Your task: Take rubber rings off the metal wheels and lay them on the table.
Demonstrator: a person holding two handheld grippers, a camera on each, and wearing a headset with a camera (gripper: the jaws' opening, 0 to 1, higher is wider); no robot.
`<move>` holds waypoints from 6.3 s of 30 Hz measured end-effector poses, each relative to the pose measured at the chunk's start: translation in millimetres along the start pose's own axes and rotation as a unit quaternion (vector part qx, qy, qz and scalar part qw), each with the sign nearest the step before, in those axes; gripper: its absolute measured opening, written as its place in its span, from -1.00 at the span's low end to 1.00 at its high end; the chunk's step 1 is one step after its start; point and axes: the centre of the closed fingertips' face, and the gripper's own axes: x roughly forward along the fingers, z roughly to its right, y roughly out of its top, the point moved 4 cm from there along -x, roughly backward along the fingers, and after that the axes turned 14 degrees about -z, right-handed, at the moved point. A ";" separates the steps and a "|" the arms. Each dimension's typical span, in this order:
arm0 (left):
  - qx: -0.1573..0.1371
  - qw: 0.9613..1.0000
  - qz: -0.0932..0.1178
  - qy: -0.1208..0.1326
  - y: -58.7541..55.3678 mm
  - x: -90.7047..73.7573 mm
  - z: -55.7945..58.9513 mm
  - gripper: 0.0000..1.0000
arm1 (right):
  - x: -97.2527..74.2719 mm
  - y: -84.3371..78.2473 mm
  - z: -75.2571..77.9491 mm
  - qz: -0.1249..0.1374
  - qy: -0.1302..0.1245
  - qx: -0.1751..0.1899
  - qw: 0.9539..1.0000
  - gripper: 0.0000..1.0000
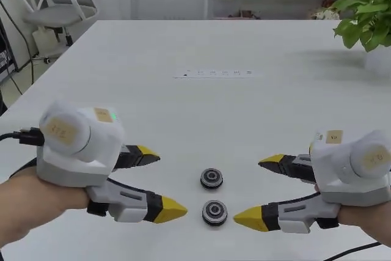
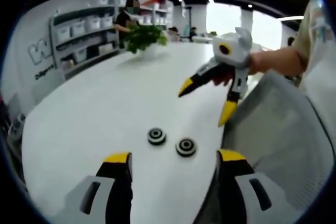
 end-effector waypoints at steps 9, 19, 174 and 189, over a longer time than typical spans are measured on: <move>0.007 1.000 -0.012 -0.016 -0.8 16.9 -0.3 0.26 | 12.4 -4.0 -1.0 -0.006 0.012 -0.014 1.000 0.31; 0.016 0.999 -0.030 -0.038 -1.4 37.9 1.4 0.16 | 26.4 -11.7 -0.4 -0.014 0.028 -0.023 0.999 0.16; 0.068 0.996 -0.048 -0.042 0.0 99.8 22.9 -0.73 | 65.4 -24.4 -14.6 -0.023 0.088 0.021 0.996 -0.51; 0.068 0.996 -0.047 -0.041 0.0 99.4 22.9 -0.74 | 63.1 -27.7 -14.3 -0.033 0.085 0.013 0.996 -0.60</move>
